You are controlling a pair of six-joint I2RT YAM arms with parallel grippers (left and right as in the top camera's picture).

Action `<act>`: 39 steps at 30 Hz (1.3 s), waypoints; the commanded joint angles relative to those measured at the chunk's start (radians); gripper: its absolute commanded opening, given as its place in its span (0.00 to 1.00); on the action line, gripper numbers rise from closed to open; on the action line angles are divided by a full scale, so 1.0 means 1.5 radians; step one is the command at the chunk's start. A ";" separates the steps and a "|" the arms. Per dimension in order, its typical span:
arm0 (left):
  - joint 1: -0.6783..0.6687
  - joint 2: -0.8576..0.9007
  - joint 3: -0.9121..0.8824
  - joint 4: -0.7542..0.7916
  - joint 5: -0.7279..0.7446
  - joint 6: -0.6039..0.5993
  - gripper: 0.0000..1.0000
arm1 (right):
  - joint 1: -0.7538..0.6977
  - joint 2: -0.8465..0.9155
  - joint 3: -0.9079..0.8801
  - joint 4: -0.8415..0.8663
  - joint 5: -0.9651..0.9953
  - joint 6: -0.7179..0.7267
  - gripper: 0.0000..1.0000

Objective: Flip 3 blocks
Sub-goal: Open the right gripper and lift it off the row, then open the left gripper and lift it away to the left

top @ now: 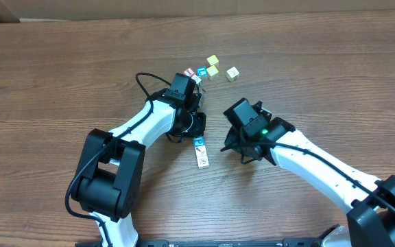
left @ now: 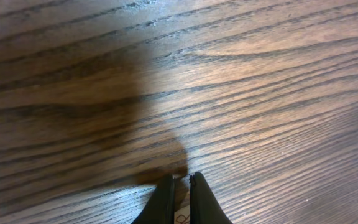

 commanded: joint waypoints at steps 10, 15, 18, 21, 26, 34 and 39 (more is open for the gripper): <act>-0.009 0.009 0.008 0.002 0.018 0.004 0.04 | -0.071 -0.015 0.012 -0.033 0.011 -0.005 0.04; -0.009 0.009 0.008 0.003 -0.015 0.003 0.04 | -0.071 -0.015 0.012 -0.025 0.011 -0.059 0.04; -0.009 0.009 0.008 0.007 -0.016 0.003 0.04 | -0.071 -0.015 0.012 -0.024 0.011 -0.092 0.04; -0.008 0.009 0.017 0.010 -0.040 0.000 0.04 | -0.071 -0.015 0.012 -0.015 0.013 -0.164 0.04; -0.003 0.002 0.072 -0.014 -0.055 -0.019 0.04 | -0.071 -0.015 0.013 -0.012 0.013 -0.300 0.07; 0.035 -0.059 0.192 -0.140 -0.160 -0.137 0.04 | -0.071 -0.015 0.014 -0.028 -0.006 -0.461 0.04; 0.087 -0.153 0.201 -0.205 -0.209 -0.183 0.04 | -0.071 -0.015 0.014 -0.025 -0.128 -0.539 0.06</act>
